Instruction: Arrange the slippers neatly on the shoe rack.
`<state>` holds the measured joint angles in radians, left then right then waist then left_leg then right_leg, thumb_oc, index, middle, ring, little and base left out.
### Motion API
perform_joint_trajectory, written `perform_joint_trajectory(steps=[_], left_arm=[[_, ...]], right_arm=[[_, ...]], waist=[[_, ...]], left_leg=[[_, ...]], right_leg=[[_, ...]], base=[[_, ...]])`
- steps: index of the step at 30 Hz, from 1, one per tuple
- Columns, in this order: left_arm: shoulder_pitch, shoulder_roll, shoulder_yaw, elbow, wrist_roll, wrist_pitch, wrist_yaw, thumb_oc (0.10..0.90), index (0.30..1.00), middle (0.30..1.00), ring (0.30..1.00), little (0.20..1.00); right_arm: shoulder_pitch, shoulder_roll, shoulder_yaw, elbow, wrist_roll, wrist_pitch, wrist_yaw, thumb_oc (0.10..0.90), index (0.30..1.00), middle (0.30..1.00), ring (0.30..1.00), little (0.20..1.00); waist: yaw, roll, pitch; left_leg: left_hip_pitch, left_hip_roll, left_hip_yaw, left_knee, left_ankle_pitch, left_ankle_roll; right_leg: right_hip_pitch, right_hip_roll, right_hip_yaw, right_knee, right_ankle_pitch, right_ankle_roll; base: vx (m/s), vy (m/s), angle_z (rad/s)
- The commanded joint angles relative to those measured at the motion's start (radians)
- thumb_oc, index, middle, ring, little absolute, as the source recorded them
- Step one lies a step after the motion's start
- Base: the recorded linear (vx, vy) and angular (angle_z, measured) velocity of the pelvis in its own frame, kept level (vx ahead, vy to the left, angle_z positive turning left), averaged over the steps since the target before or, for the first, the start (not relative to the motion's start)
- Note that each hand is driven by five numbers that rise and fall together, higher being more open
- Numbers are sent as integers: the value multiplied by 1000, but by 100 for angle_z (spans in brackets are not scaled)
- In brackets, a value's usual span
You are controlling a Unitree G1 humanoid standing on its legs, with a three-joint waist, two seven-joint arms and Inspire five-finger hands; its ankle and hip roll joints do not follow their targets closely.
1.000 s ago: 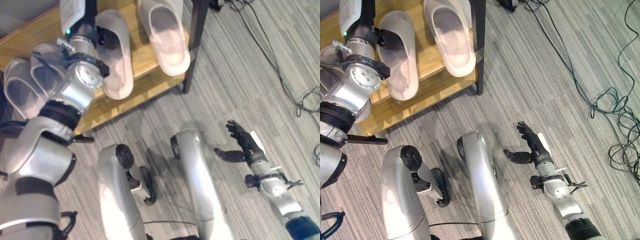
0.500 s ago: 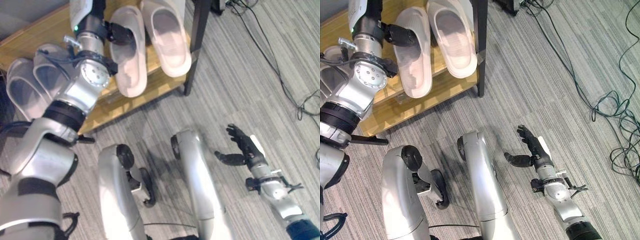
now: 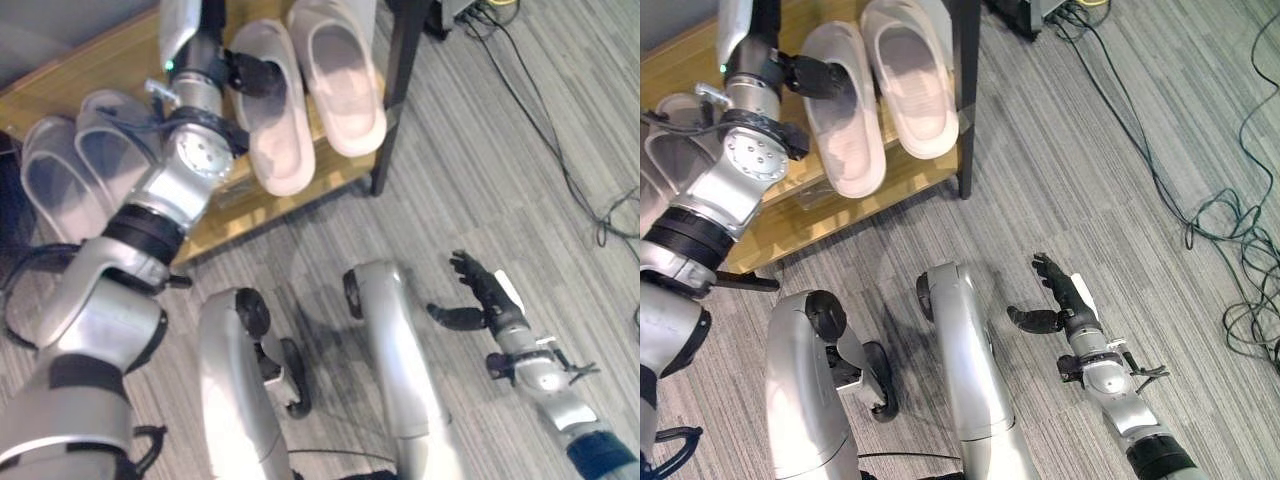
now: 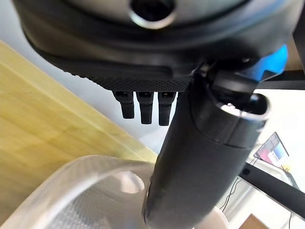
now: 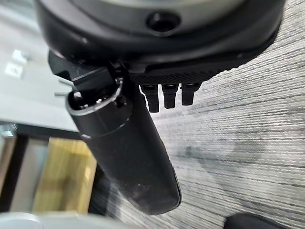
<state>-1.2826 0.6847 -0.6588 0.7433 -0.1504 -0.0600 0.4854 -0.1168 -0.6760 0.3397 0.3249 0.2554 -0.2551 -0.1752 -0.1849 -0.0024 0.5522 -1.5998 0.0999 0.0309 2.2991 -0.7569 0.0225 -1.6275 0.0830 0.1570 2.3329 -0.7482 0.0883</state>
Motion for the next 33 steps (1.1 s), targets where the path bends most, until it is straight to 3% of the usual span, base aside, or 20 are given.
perform_joint_trajectory(steps=[1, 26, 28, 29, 33], left_arm=[[-101, 8, 100, -48, 45, -42, 47, 800, 900, 900, 900, 900], [185, 43, 251, -546, 59, -138, 90, 800, 900, 900, 900, 900], [222, 42, 270, -591, 27, -160, 92, 800, 900, 900, 900, 900], [288, 37, 297, -667, -63, -210, 70, 800, 900, 900, 900, 900], [393, 39, 340, -799, -204, -266, 3, 800, 900, 900, 900, 900]], right_arm=[[-20, -17, -73, -150, -35, -57, -36, 800, 900, 900, 900, 900], [-18, 1, -66, -182, -81, -34, -63, 800, 900, 900, 900, 900], [-14, 1, -71, -190, -88, -32, -67, 800, 900, 900, 900, 900], [-3, 1, -80, -199, -94, -28, -72, 800, 900, 900, 900, 900], [9, 3, -95, -213, -92, -21, -72, 800, 900, 900, 900, 900]], waist=[[25, -15, -32], [80, 2, -32], [84, 3, -32], [92, 8, -32], [101, 15, -32]], left_leg=[[30, -124, -36, 11, -48, 25], [30, -134, -37, -5, -54, 9], [30, -134, -37, -9, -53, 8], [30, -133, -41, -8, -52, 5], [30, -134, -44, -14, -53, 5]], right_leg=[[58, -84, 42, -4, 3, -84], [58, -112, 14, 13, -15, -111], [58, -114, 10, 11, -15, -112], [58, -115, 4, 11, -13, -114], [58, -118, 0, 7, -16, -119]], base=[[0, 0, 0], [-3, -3, 1], [-7, -16, 10], [-6, -16, 6], [0, 0, 0]])
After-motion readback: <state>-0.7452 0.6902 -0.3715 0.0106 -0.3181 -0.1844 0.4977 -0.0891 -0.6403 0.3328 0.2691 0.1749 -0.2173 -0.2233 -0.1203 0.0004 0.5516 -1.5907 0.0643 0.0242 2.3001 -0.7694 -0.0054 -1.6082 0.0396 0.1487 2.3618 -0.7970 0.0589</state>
